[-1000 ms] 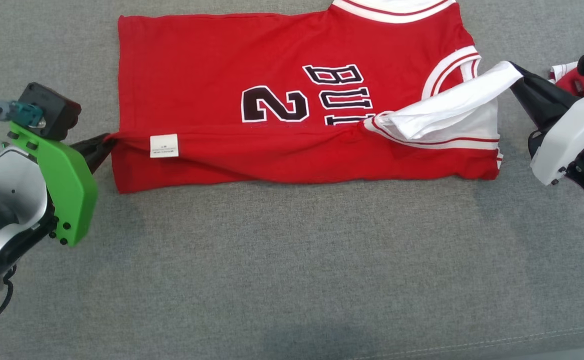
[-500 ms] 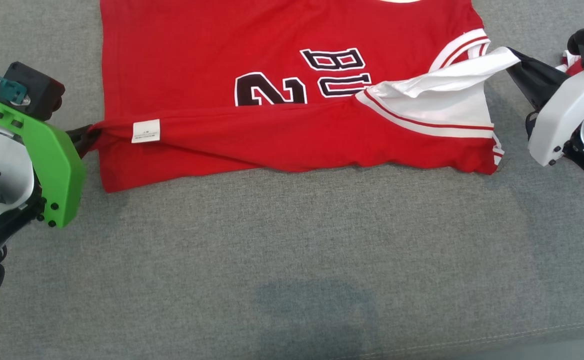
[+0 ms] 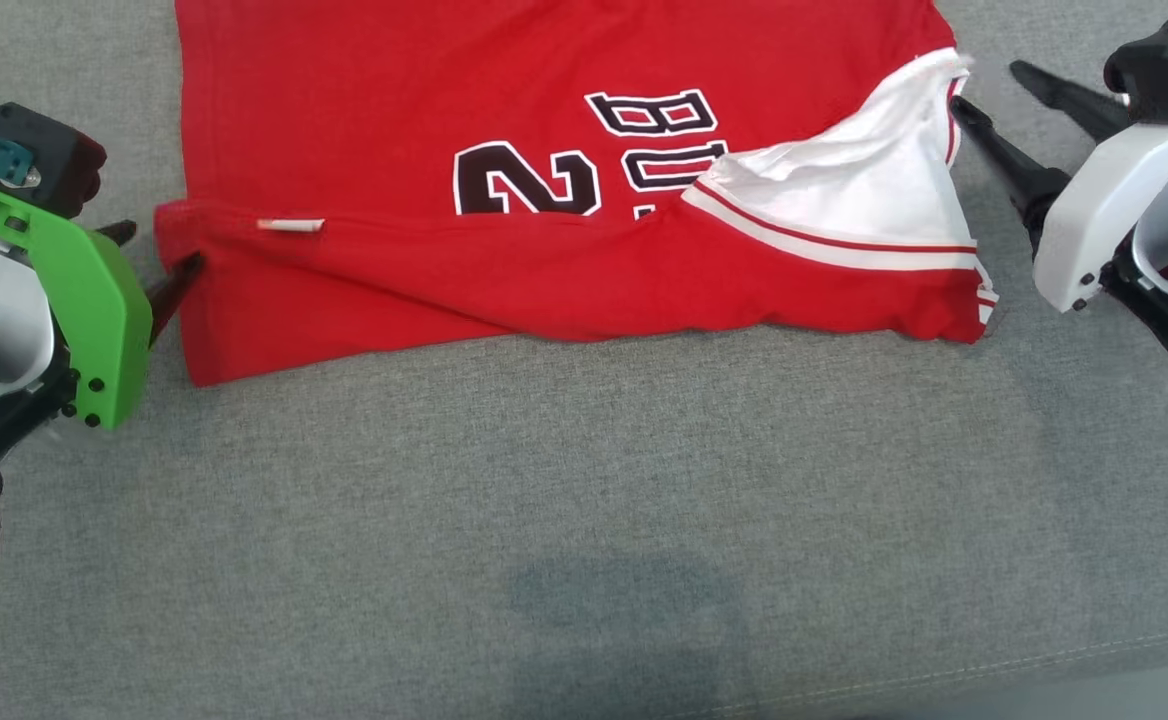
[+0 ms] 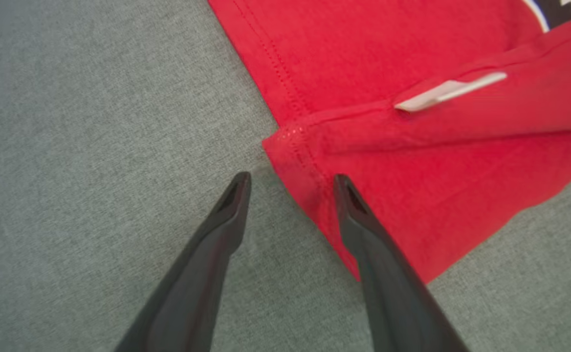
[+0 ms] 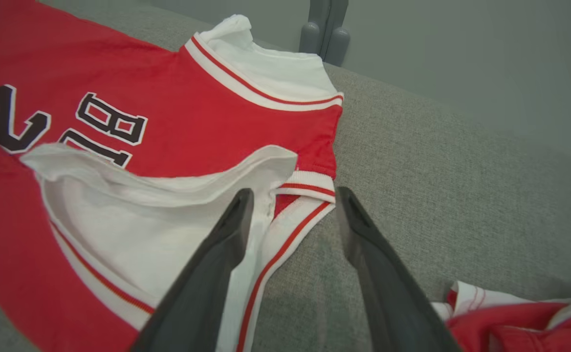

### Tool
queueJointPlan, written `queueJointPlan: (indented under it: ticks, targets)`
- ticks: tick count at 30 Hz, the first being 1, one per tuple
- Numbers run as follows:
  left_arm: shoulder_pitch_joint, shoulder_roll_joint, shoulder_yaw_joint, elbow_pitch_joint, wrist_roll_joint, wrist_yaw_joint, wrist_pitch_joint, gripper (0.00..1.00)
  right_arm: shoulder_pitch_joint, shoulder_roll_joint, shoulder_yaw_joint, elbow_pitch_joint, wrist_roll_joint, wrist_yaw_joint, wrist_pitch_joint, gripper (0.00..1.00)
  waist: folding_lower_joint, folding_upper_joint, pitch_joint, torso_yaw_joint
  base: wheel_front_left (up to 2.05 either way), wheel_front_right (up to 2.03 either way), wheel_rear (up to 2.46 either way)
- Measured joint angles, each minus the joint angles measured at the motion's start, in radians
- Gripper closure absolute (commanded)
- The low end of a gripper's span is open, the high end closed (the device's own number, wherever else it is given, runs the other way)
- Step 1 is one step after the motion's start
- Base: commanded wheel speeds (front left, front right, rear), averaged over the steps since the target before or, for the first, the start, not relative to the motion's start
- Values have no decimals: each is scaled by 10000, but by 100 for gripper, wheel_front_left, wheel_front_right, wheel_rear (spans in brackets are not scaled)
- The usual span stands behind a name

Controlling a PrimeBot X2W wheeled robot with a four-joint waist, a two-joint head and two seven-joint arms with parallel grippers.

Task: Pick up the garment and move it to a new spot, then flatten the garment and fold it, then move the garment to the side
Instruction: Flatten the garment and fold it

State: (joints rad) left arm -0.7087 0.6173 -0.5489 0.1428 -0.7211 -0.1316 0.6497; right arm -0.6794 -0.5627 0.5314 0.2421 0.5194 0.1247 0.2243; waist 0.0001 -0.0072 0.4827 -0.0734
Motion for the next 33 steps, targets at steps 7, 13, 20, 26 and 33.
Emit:
queueJointPlan:
  ticks: [7, 13, 20, 26, 33]
  targets:
    - [9, -142, 621, 399, -109, 288, -677, 0, -86, -6, -123, 313, -128, 0, -527, 0, -1, 0, -334, -92, 0, 0, 0]
    - [831, -652, 1636, 332, -1058, 1037, -1450, 0, 562, 19, -426, 140, 96, -33, -1158, 0, -1, 0, -719, -184, 0, 0, 0]
    - [2487, -1467, 2130, 67, -1862, 1831, -2188, 0, 2696, 63, -573, 98, 825, -309, -1455, 0, -1, 0, -984, -52, 0, 0, 0]
    - [3495, -1659, 2337, 48, -1977, 2125, -2692, 0, 3276, 761, -495, 65, 1085, -405, -1772, 0, -1, 0, -1030, 96, 0, 0, 0]
    - [3688, -1881, 2130, -282, -1824, 2125, -2993, 0, 3661, 897, -307, 69, 1135, -485, -1973, 0, -1, 0, -1038, 134, 0, 0, 0]
